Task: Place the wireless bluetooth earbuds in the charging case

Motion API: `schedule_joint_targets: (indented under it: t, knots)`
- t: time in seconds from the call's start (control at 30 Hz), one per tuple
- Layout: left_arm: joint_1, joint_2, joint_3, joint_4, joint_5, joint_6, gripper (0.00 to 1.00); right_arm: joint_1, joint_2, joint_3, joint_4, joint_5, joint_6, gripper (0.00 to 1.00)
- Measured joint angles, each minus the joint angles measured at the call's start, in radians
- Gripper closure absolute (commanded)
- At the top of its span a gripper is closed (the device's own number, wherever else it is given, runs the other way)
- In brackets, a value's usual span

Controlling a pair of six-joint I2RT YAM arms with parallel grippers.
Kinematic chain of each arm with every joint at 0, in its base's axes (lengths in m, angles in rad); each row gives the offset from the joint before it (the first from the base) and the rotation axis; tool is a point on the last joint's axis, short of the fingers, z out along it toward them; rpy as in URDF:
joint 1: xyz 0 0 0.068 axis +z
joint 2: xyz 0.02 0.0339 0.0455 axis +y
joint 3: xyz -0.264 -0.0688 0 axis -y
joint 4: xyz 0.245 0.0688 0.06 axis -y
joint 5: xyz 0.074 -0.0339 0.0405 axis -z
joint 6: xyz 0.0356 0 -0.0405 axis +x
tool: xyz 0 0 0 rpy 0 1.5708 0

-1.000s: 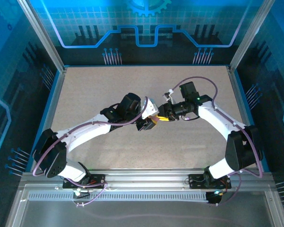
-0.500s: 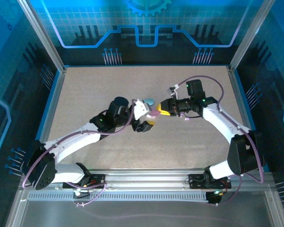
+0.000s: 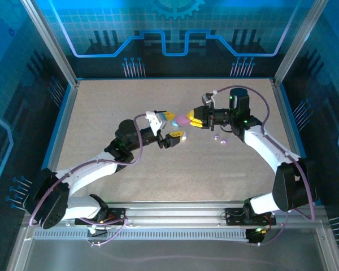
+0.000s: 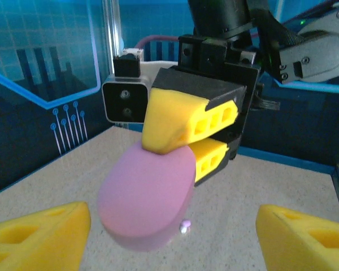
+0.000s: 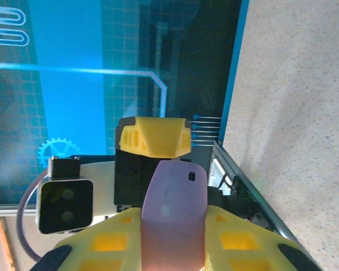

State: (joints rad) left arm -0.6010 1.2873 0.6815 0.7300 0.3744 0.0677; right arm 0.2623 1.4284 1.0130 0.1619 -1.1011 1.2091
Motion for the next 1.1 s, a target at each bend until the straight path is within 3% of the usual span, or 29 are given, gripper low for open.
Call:
schedule_joint_targets:
  t: [0.4, 0.7, 0.8, 0.9, 1.1]
  knots:
    - [0.011, 0.051, 0.000, 0.103, 0.026, -0.050, 0.47, 0.032, 0.000, 0.000, 0.067, -0.008, 0.072, 0.76]
    - [0.022, 0.051, 0.000, 0.123, 0.046, -0.074, 0.71, 0.030, -0.003, 0.001, 0.062, -0.025, 0.067, 0.71]
    - [0.022, 0.051, 0.003, 0.100, 0.057, -0.069, 0.73, 0.031, -0.014, 0.025, -0.053, -0.006, -0.012, 0.60]
    - [0.021, 0.047, 0.032, 0.019, 0.071, -0.050, 0.73, 0.031, -0.019, 0.103, -0.278, 0.059, -0.167, 0.51]
    - [0.019, 0.018, 0.126, -0.193, 0.093, 0.014, 0.73, 0.030, -0.044, 0.224, -0.585, 0.142, -0.425, 0.51]
